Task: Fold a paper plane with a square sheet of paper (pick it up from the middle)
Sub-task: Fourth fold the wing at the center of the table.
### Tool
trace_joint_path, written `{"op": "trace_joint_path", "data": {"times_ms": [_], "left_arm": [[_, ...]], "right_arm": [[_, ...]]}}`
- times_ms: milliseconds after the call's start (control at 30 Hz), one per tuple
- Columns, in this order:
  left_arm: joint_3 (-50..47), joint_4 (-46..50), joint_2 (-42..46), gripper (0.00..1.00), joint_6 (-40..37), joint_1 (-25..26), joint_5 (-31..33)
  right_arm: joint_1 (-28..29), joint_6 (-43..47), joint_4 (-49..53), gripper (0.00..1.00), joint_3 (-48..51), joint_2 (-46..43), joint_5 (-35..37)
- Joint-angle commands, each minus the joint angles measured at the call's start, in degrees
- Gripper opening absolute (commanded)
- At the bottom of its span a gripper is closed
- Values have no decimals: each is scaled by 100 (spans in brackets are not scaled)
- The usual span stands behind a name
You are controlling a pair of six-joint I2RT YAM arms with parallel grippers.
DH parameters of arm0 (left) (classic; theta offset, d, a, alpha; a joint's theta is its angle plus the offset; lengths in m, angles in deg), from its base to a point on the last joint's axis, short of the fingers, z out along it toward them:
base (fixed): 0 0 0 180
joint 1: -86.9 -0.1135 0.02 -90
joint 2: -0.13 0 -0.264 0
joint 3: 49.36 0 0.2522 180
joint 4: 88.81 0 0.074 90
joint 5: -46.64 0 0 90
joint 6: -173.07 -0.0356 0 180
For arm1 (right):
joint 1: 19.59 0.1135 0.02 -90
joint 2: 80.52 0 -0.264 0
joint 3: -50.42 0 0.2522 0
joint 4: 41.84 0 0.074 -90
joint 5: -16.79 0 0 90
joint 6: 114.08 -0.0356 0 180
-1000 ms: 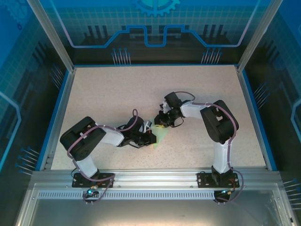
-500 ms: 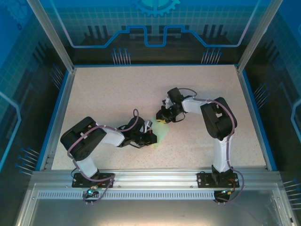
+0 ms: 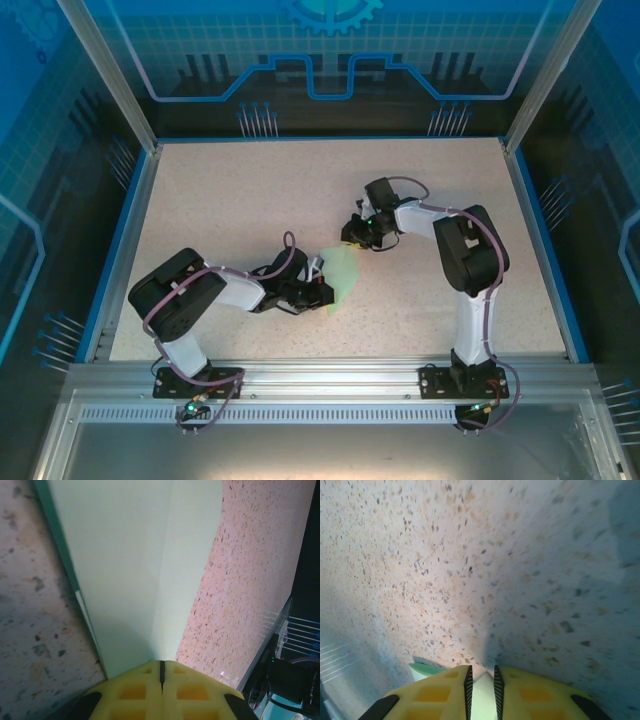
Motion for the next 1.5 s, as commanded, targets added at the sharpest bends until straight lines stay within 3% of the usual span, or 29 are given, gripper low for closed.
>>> {"op": "trace_joint_path", "data": {"times_ms": [0, 233, 367, 600, 933, 1233, 1467], "left_arm": [[-208, 1126, -483, 0, -117, 344, 297], [-101, 1192, -403, 0, -147, 361, 282], [-38, 1262, -360, 1, -183, 383, 271], [45, 1220, -113, 2, -84, 405, 138], [680, 2265, 1282, 19, -527, 271, 405], [1227, 1757, 258, 19, -719, -122, 95], [758, 1154, -90, 19, -368, -118, -120]], "right_arm": [[-106, 197, 150, 23, 104, -591, 242], [337, 153, -88, 25, 690, -1107, -201], [687, 54, -227, 25, 786, -900, -202], [765, -101, -438, 23, 1027, -310, -29], [763, -9, -550, 18, 1267, -108, 48], [737, 12, -553, 18, 1298, -113, 9], [703, 22, -522, 18, 1327, -91, 44]]}}
